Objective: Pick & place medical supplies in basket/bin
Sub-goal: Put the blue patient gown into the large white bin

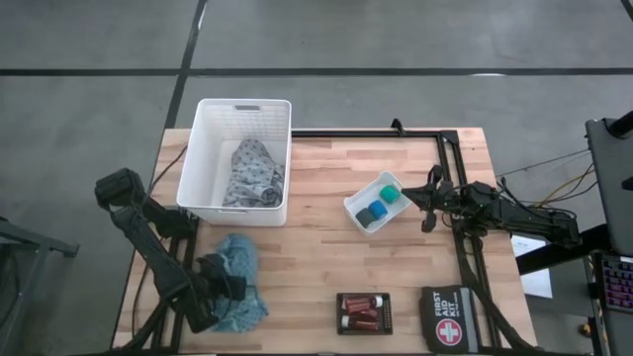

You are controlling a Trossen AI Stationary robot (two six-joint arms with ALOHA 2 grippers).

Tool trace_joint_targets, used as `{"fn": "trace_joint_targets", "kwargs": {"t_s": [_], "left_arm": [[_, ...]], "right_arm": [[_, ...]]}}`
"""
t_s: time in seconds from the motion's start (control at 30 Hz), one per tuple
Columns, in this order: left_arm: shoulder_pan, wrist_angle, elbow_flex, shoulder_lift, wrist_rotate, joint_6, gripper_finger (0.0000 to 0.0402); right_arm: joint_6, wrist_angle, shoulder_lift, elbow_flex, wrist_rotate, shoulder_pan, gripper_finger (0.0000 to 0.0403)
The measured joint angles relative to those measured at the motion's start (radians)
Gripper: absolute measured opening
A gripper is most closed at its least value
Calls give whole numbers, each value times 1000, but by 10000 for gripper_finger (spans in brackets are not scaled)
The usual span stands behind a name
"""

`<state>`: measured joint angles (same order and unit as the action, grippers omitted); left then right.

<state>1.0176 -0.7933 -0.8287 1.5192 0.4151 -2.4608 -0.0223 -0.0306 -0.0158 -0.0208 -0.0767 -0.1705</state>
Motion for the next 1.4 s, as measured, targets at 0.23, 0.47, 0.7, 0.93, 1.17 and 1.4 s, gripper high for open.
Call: {"fn": "trace_joint_targets", "kwargs": {"t_s": [0.23, 0.47, 0.7, 0.93, 1.17, 1.4], "left_arm": [[-15, -25, -62, -9, 193, 210, 129], [-28, -36, -139, -9, 532, 574, 129], [-31, -39, -226, -11, 875, 986, 129], [-80, -101, -339, -66, 989, 1273, 129], [-188, -126, -381, -247, 985, 1515, 129], [-323, -128, -349, -453, 985, 1666, 129]], "right_arm": [[0, 0, 0, 0, 0, 0, 11], [0, 0, 0, 0, 0, 0, 11], [0, 0, 0, 0, 0, 0, 11], [0, 0, 0, 0, 0, 0, 11], [0, 0, 0, 0, 0, 0, 11], [0, 0, 0, 0, 0, 0, 11]]}}
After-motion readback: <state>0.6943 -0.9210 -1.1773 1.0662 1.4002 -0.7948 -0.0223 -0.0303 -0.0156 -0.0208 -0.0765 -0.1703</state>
